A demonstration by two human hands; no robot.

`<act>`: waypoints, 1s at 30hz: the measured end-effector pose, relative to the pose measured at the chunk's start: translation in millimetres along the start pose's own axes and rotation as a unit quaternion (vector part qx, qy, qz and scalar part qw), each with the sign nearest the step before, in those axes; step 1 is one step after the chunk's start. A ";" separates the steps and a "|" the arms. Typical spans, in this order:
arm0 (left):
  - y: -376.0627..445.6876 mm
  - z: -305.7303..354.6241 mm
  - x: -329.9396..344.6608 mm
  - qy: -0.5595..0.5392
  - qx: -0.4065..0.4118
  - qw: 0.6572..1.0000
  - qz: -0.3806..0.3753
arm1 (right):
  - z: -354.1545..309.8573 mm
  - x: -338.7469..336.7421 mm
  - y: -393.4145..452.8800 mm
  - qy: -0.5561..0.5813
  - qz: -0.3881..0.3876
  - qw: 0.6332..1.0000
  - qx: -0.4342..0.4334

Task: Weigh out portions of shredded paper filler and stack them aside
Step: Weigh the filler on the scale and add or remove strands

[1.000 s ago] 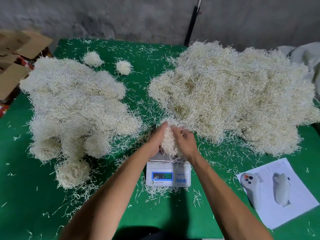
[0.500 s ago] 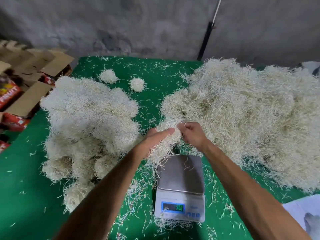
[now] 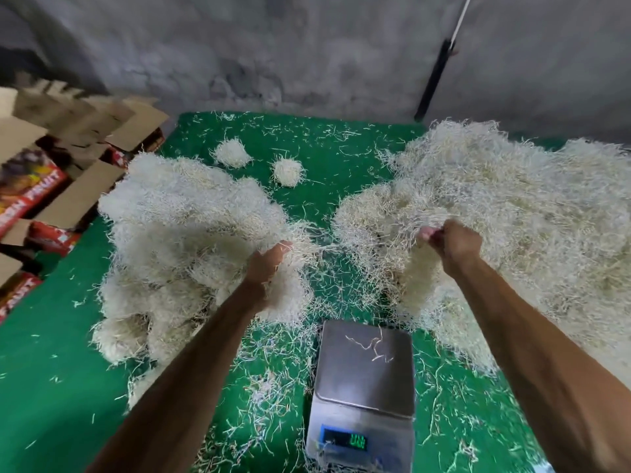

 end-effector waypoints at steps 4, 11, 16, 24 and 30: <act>-0.7 4.8 11.7 -0.028 0.032 0.999 0.017 | 12.6 -10.9 -27.0 -0.138 -0.089 0.985 -0.042; -22.3 30.7 33.3 0.164 0.037 0.980 -0.106 | 35.6 10.5 -122.0 -0.238 -0.223 0.925 -0.193; -69.4 4.1 35.6 0.229 0.065 0.934 -0.265 | 78.1 13.4 -202.8 -0.244 -0.360 0.896 -0.090; -93.5 -59.9 46.0 0.116 -0.017 0.967 -0.227 | 130.1 -34.8 -231.4 -0.346 -0.351 0.858 -0.146; -95.8 -88.6 44.8 0.073 0.051 0.994 -0.059 | 116.1 -70.4 -217.4 -0.512 -0.124 0.779 -0.341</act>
Point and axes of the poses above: each hand's wrist, its own y-axis towards the middle knuckle, its own x-axis out of the palm, z = x × y, the point moved 1 cm from there along y, towards the middle knuckle, and after that the axes turned 15 degrees about y, right-handed, at the moved point
